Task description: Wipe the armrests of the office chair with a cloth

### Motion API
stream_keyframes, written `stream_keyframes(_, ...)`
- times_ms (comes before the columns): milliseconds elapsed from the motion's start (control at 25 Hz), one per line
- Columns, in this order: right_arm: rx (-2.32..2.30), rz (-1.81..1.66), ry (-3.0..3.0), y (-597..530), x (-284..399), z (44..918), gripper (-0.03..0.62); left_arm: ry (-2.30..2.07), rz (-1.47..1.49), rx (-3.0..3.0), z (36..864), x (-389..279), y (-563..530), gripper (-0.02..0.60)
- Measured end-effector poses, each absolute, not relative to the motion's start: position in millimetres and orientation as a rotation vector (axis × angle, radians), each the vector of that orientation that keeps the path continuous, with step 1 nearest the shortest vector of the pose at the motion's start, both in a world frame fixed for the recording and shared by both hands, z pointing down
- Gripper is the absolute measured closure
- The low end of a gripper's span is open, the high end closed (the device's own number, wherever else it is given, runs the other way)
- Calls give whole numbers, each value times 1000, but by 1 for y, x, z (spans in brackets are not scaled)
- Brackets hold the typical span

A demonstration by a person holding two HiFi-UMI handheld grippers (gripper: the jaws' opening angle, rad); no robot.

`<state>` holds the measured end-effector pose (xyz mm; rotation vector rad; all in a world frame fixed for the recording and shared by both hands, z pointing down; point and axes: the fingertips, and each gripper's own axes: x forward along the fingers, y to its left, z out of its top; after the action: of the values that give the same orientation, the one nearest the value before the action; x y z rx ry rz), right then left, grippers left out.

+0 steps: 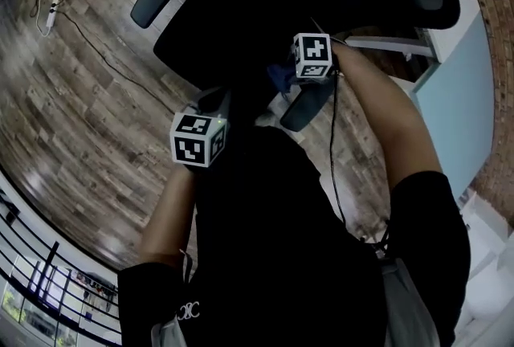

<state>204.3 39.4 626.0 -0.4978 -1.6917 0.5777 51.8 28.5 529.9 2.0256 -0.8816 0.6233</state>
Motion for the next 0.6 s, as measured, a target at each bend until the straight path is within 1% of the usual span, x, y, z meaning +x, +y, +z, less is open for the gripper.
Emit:
stream_keyframes(240,-590,695,-1636,70,195,672,516,-904,664,1954,554,23,48,575)
stream_keyframes(600,-800,647,-1251,109,249,713,516,-875,707,1907,579,9,67,575)
